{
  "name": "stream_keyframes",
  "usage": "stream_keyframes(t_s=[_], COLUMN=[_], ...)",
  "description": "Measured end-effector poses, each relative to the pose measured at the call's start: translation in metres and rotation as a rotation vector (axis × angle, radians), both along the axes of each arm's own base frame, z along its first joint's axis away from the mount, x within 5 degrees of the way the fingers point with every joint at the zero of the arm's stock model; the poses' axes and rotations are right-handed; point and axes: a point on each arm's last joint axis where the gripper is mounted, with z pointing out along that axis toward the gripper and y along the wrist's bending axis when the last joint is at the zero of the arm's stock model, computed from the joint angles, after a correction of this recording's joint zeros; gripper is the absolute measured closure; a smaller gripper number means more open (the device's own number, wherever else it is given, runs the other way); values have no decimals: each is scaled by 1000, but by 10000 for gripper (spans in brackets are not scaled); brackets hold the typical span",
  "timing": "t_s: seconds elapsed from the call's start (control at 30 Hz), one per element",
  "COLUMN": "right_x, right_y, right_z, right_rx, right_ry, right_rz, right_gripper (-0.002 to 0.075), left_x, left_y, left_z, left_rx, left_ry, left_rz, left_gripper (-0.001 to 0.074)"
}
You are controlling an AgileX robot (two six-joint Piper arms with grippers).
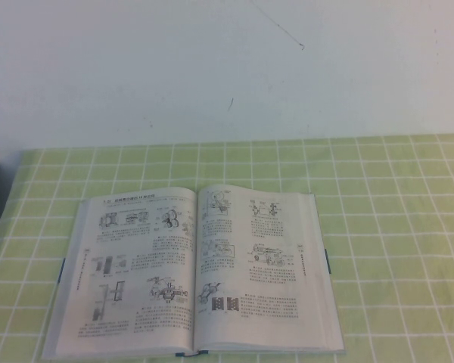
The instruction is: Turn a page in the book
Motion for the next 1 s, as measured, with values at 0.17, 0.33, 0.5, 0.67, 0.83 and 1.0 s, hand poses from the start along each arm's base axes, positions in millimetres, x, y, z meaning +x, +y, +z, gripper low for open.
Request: stream_keyframes(t_s=[0.17, 0.33, 0.5, 0.67, 0.83, 1.0], right_x=[-2, -1, -1, 19, 51, 77], right_y=[2, 4, 0, -6, -11, -14], right_z=[3, 23, 48, 61, 58, 43], right_rx=[21, -59, -49, -30, -70, -75], right_ry=[-36, 128, 349, 668, 935, 1098], right_rz=[38, 11, -38, -81, -101, -93], right_gripper=[729, 729, 729, 729, 729, 729], left_x=[-1, -3, -5, 11, 43, 76], left_y=[1, 0, -3, -7, -13, -17], left_z=[3, 15, 47, 72, 88, 72], left_rx=[-24, -37, -6, 23, 52, 49], left_ry=[-31, 14, 50, 209, 402, 570], left_rz=[5, -20, -40, -69, -92, -97], left_gripper=[738, 738, 738, 738, 738, 738])
